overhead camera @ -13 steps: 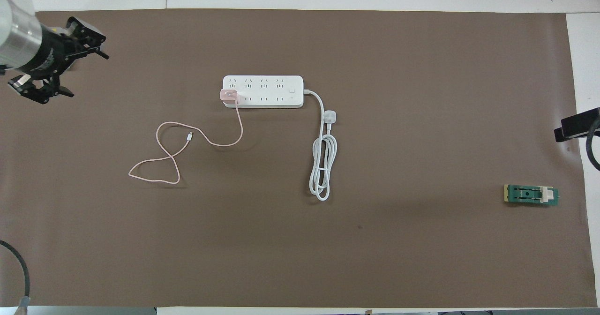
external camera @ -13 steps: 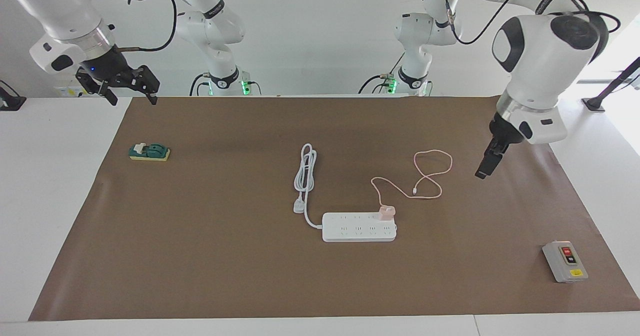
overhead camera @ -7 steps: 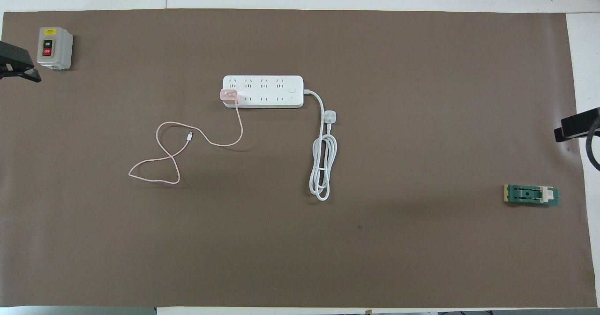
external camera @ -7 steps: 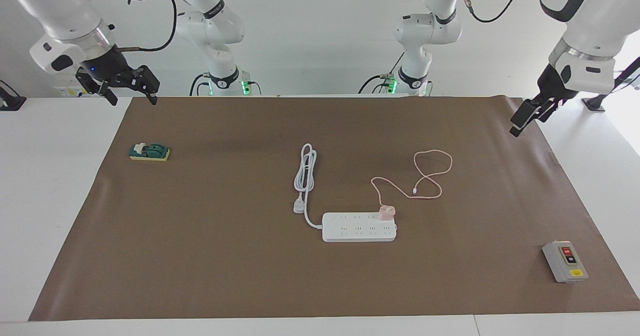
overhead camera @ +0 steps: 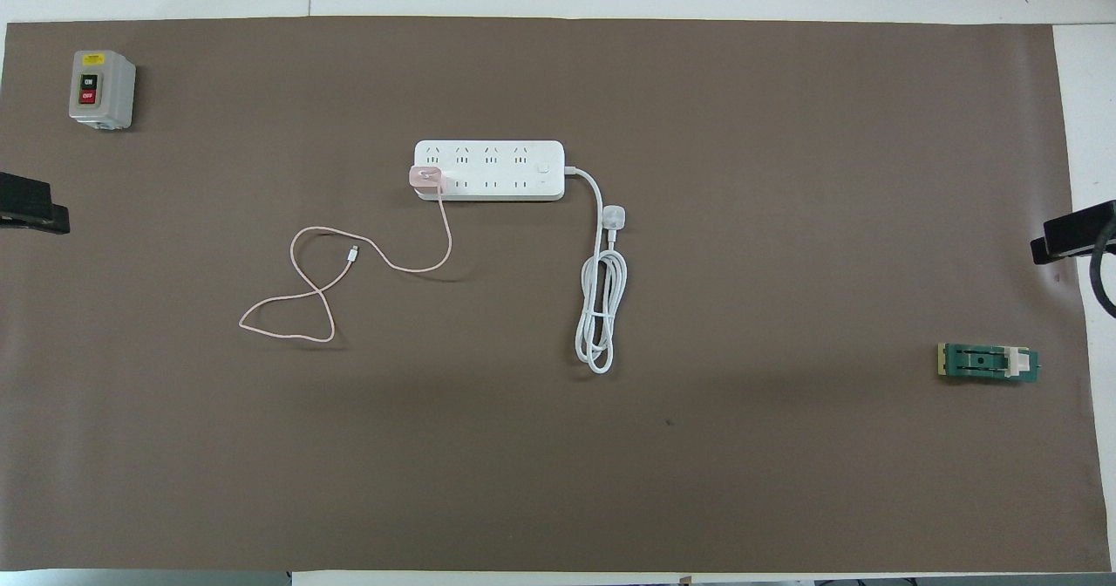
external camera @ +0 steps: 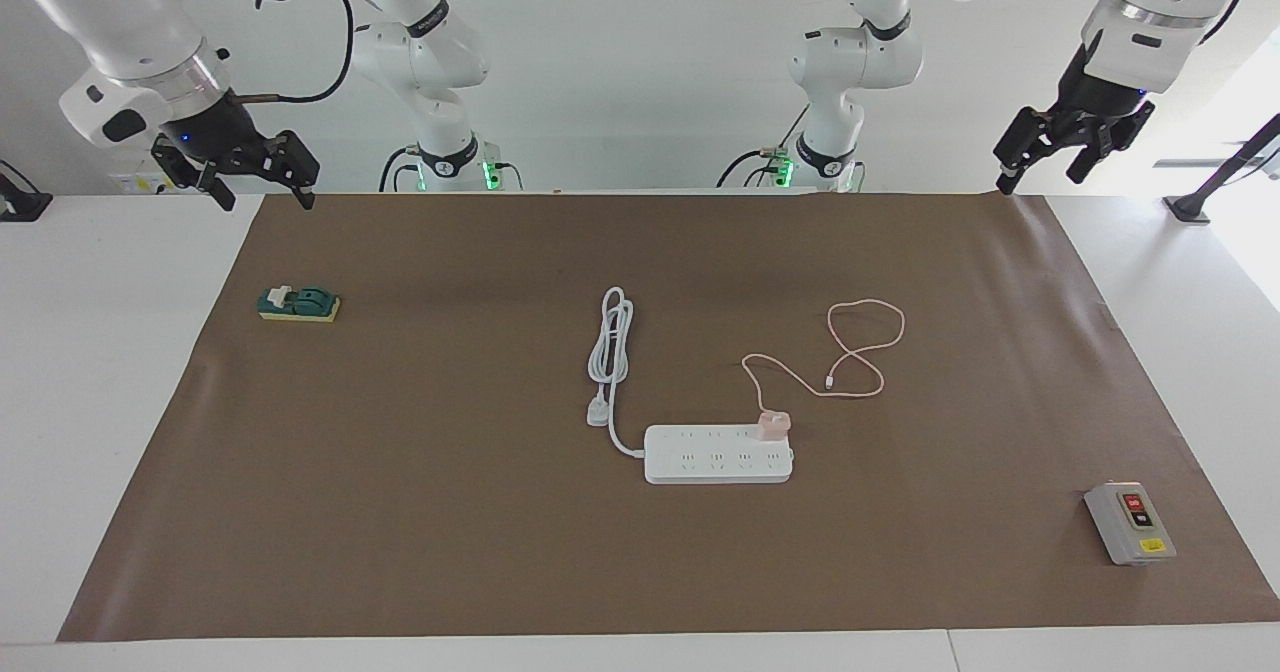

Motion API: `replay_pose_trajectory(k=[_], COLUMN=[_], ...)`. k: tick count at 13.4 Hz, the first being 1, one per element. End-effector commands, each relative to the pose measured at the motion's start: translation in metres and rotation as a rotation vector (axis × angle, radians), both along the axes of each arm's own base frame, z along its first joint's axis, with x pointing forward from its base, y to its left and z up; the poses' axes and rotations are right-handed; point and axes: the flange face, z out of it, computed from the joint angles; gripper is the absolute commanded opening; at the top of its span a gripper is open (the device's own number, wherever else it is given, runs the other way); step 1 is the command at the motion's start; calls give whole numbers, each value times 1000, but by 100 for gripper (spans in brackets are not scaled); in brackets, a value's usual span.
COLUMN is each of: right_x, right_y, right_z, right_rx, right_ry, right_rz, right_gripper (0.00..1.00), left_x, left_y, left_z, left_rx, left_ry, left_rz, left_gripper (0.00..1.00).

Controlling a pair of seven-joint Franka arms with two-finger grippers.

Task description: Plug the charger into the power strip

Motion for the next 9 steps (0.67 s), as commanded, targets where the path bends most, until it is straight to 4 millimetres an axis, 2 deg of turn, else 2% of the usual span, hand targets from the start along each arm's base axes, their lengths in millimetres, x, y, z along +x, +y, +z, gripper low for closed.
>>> replay_pose_trajectory(k=[1, 6, 9], right_x=[-6, -6, -6], right_y=[-1, -3, -3], right_z=[2, 2, 2], right_rx=[-15, -15, -15], right_ry=[-1, -1, -1], right_rz=[9, 6, 6], right_gripper=[100, 100, 100], left_x=[-12, -12, -9], left_y=[-7, -15, -31], left_z=[-7, -23, -34], left_rx=[-2, -3, -8], left_ry=[54, 80, 58], left_rz=[-58, -74, -105], left_gripper=[100, 100, 100])
